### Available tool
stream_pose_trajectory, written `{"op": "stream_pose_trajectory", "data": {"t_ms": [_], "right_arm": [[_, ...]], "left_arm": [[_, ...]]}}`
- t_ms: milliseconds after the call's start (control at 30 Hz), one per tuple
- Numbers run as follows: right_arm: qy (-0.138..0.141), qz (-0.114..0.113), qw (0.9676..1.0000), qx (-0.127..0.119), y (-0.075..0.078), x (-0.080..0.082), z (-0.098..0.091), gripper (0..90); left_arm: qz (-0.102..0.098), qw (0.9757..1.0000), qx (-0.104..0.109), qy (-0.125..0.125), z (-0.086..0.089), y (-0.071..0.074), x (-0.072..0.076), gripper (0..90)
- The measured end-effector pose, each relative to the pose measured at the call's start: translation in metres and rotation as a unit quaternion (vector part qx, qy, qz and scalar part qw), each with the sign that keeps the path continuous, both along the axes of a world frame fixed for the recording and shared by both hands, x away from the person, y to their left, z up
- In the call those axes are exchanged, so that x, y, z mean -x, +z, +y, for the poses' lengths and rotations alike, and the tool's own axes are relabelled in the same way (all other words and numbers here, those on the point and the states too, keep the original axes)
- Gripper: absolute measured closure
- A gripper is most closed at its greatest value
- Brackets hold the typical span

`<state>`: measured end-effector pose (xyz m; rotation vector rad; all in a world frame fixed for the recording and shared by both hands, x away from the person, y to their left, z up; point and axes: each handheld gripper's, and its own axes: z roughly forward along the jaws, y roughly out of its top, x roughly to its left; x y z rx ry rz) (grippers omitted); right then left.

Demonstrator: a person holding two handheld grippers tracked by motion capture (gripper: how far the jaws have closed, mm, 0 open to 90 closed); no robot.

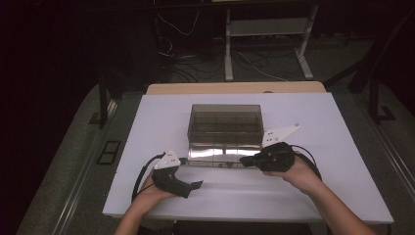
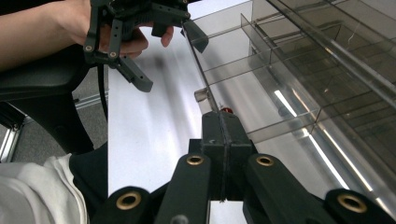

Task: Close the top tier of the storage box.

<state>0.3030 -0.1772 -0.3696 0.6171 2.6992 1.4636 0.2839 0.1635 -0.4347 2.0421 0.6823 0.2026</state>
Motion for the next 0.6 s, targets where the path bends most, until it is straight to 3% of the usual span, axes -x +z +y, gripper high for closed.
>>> {"op": "stream_pose_trajectory", "data": {"t_ms": [267,600], "right_arm": [[-0.005,0.008,1.0000,0.003,-0.008,0.008,-0.006,88.8],[-0.003,0.005,0.9999,0.016,-0.016,0.010,0.000,88.8]], "left_arm": [[-0.001,1.0000,0.001,0.005,0.001,0.001,0.000,0.0],[0.000,1.0000,0.001,0.003,0.000,0.000,0.000,0.0]]}}
